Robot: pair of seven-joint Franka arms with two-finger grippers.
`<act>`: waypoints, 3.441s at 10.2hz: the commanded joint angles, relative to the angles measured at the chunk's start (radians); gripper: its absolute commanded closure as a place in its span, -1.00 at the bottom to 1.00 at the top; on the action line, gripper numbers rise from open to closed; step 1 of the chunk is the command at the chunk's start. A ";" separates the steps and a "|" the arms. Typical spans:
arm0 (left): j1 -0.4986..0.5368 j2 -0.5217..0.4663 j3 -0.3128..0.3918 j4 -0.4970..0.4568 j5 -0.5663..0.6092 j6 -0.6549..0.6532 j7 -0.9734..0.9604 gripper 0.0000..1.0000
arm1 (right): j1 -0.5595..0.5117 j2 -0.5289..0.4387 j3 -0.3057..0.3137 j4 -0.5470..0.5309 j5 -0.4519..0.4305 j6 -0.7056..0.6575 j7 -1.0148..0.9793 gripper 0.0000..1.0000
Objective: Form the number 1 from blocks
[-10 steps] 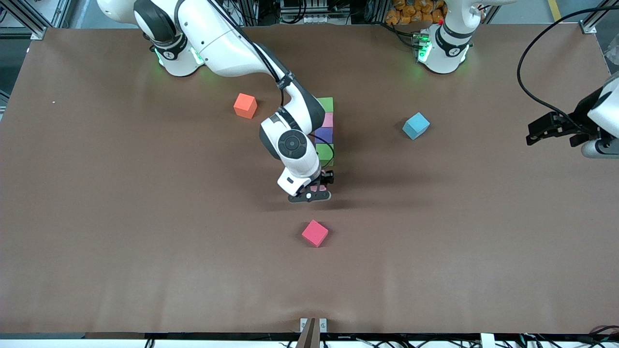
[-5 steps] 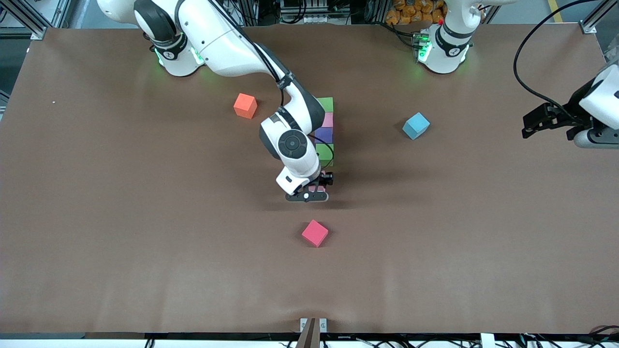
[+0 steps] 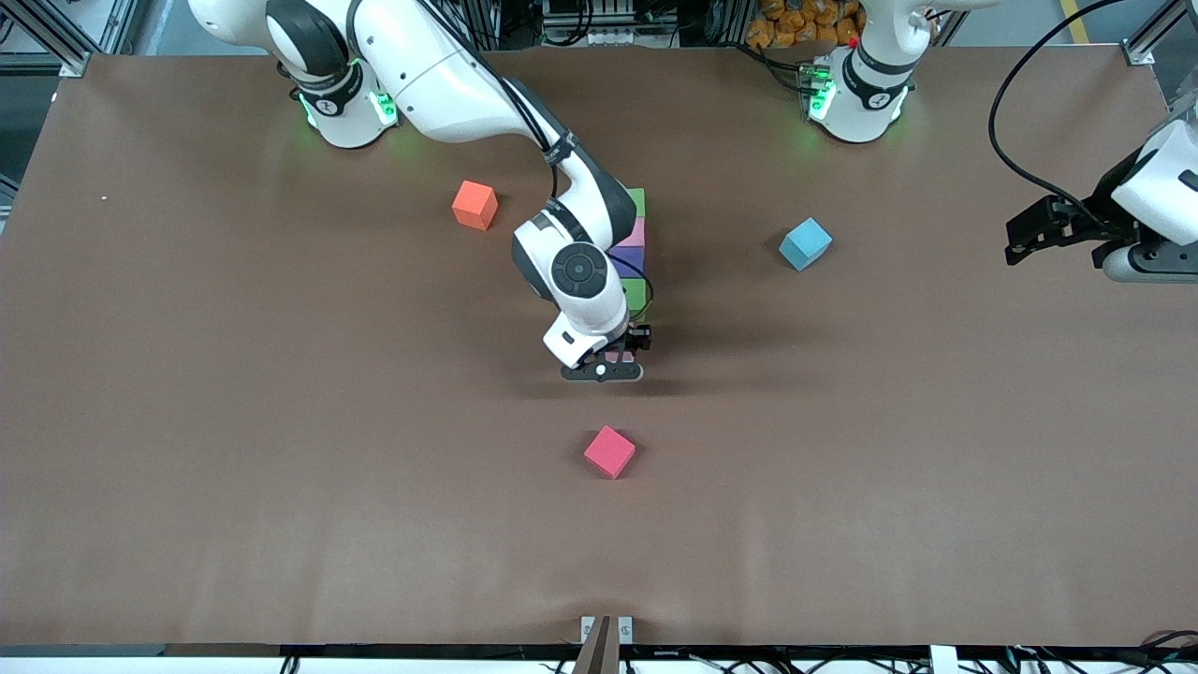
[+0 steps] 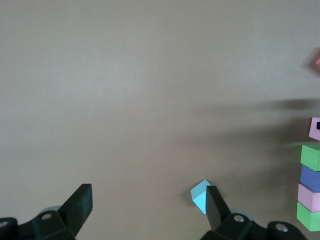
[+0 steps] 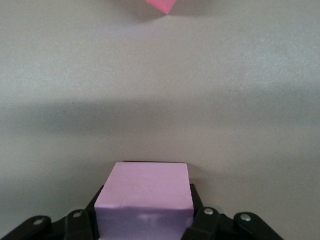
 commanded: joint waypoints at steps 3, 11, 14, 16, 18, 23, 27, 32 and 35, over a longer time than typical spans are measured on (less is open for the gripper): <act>0.002 -0.016 -0.005 -0.017 0.012 0.013 -0.031 -1.00 | 0.031 0.021 0.004 -0.015 0.011 0.018 0.071 1.00; 0.001 -0.013 -0.005 -0.018 0.009 0.013 -0.031 -1.00 | 0.018 -0.055 0.009 -0.020 0.016 0.020 0.113 -1.00; -0.002 -0.013 -0.007 -0.015 0.007 0.013 -0.031 -1.00 | -0.112 -0.210 0.055 -0.084 0.008 -0.014 0.117 -1.00; -0.002 -0.015 -0.007 -0.014 0.006 0.013 -0.031 -1.00 | -0.281 -0.354 0.093 -0.235 0.005 -0.084 -0.141 -1.00; -0.002 -0.015 -0.007 -0.015 0.006 0.013 -0.031 -1.00 | -0.412 -0.449 0.090 -0.314 -0.007 -0.182 -0.364 -1.00; -0.005 -0.018 -0.007 -0.014 0.006 0.006 -0.030 -1.00 | -0.672 -0.662 0.086 -0.529 -0.213 -0.296 -0.662 -1.00; -0.007 -0.015 -0.013 -0.001 0.007 0.004 -0.028 -1.00 | -0.756 -0.840 0.086 -0.571 -0.213 -0.391 -0.716 -1.00; -0.008 -0.013 -0.019 -0.001 0.007 0.004 -0.027 -1.00 | -0.766 -0.885 0.009 -0.230 -0.222 -0.722 -0.700 -1.00; -0.008 -0.013 -0.019 0.002 0.007 0.004 -0.024 -1.00 | -0.761 -0.887 -0.010 -0.169 -0.230 -0.762 -0.700 -1.00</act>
